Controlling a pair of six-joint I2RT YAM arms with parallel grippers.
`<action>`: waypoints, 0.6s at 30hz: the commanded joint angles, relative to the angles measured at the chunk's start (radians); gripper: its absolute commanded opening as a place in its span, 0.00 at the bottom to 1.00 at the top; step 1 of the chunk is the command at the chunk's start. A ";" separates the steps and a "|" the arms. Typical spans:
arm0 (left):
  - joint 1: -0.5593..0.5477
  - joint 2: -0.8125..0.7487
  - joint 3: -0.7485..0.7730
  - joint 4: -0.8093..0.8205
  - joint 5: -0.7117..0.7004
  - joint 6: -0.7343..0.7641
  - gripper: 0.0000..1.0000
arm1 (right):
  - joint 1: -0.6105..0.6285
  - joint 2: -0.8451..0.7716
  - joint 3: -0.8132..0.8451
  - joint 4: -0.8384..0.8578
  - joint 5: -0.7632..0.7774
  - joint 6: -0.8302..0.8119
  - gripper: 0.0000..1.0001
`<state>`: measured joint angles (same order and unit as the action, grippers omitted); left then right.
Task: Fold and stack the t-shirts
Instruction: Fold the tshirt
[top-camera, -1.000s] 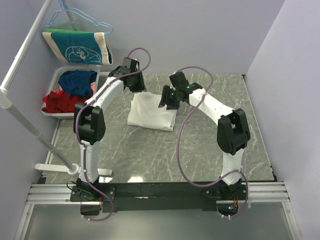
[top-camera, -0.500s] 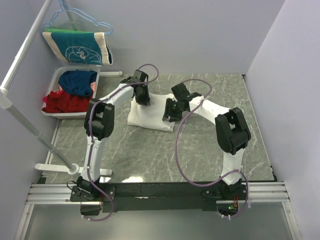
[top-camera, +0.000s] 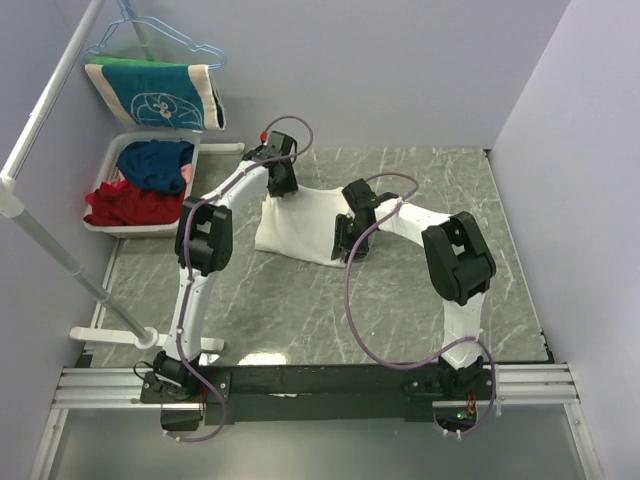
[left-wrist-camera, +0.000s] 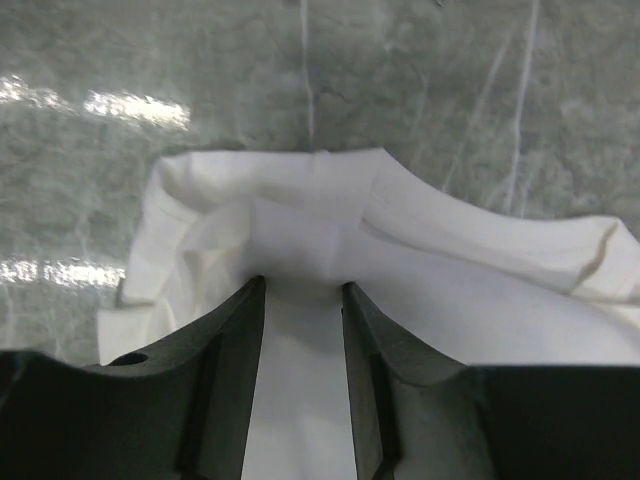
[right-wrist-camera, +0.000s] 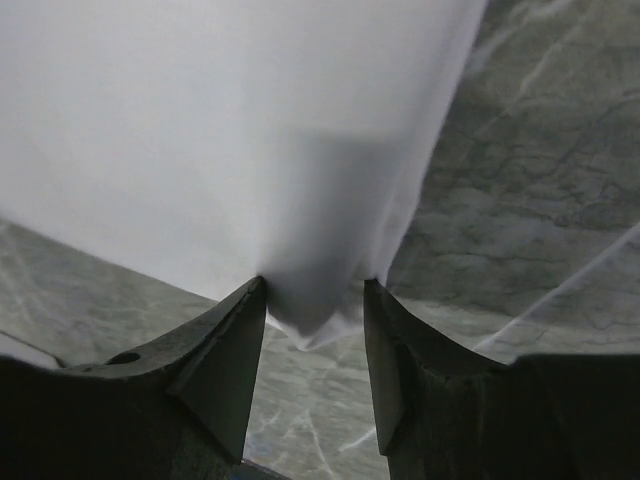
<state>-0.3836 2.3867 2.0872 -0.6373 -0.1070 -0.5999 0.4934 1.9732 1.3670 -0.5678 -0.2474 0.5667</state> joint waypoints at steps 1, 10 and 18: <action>0.035 0.046 0.070 -0.038 -0.092 -0.029 0.43 | 0.007 0.038 0.018 -0.113 0.065 -0.036 0.50; 0.054 0.098 0.076 -0.038 -0.108 -0.012 0.46 | 0.007 0.050 0.047 -0.138 0.082 -0.048 0.50; 0.078 -0.018 0.068 0.049 -0.028 0.020 0.47 | 0.007 -0.023 0.029 -0.126 0.138 -0.048 0.49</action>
<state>-0.3462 2.4523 2.1494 -0.6704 -0.1299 -0.6205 0.4950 1.9991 1.3960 -0.6437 -0.1936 0.5404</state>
